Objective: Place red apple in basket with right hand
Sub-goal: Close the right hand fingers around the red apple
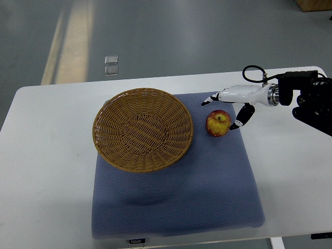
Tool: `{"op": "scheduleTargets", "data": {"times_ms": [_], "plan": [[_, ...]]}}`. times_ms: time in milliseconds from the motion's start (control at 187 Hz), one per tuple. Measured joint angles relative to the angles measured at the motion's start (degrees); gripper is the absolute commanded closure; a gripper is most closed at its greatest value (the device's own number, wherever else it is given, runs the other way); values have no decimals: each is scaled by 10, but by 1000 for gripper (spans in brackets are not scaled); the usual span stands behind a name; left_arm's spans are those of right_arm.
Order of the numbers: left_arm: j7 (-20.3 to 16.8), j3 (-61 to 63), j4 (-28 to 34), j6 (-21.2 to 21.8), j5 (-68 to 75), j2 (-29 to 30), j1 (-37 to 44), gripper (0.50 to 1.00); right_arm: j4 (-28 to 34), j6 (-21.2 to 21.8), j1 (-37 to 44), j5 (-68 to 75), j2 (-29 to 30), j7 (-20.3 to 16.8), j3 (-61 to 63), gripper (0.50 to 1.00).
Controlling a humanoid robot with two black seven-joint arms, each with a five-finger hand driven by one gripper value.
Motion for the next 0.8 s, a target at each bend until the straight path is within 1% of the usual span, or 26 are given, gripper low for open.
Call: {"op": "scheduleTargets", "data": {"times_ms": [75, 155, 508, 572, 647, 727, 802], "plan": [[0, 0, 0, 0, 0, 0, 0, 500, -7, -14, -1, 0, 2, 0, -14, 581], [0, 0, 0, 0, 0, 0, 0, 500, -10, -21, -2, 0, 2, 0, -21, 585], [0, 0, 0, 0, 0, 0, 0, 500, -1, -23, -6, -1, 5, 2, -23, 593], [0, 0, 0, 0, 0, 0, 0, 500, -1, -23, -6, -3, 10, 2, -24, 599], [0, 0, 0, 0, 0, 0, 0, 500, 0, -23, -6, -6, 14, 1, -24, 628], [0, 0, 0, 0, 0, 0, 0, 500, 0, -23, -6, -6, 15, 1, -24, 634], [0, 0, 0, 0, 0, 0, 0, 500, 0, -23, -6, -7, 20, 1, -24, 652]]}}
